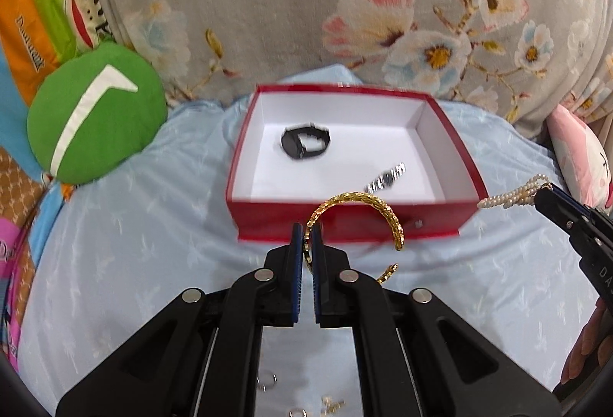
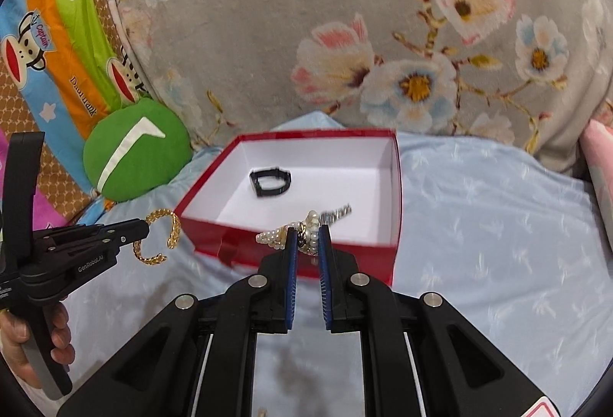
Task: Organize jewelry
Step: 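Carry both bracelets into the red box and open both tools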
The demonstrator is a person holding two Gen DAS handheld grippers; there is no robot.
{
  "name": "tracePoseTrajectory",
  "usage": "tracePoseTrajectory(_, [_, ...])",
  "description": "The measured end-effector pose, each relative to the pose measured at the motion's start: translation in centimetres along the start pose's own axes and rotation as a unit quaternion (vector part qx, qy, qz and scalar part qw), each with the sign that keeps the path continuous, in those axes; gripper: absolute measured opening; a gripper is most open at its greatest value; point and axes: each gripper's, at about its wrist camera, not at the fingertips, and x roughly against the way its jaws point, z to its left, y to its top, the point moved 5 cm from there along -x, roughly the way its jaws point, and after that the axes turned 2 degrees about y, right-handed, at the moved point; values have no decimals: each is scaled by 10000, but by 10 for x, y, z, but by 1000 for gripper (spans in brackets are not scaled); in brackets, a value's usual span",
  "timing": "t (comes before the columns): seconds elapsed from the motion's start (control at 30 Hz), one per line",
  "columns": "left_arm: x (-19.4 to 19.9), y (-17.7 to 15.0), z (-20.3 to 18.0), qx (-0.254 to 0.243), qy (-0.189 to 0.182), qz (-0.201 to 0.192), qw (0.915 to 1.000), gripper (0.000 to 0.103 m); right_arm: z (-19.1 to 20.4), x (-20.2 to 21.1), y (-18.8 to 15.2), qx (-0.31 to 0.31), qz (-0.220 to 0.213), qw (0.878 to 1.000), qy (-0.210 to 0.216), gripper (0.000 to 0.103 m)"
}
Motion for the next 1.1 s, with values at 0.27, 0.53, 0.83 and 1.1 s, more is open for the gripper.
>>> tracePoseTrajectory(0.27, [-46, 58, 1, -90, 39, -41, 9999, 4, -9, -62, 59, 67, 77, 9999, -28, 10])
tracePoseTrajectory(0.53, [-122, 77, 0, -254, 124, 402, 9988, 4, -25, -145, 81, 23, 515, 9986, -102, 10])
tracePoseTrajectory(0.83, [-179, 72, 2, -282, 171, 813, 9961, 4, -44, -221, 76, -96, 1061, 9940, -255, 10])
tracePoseTrajectory(1.1, [-198, 65, 8, -206, 208, 1008, 9945, 5, -51, -250, 69, -23, 1368, 9895, -463, 10])
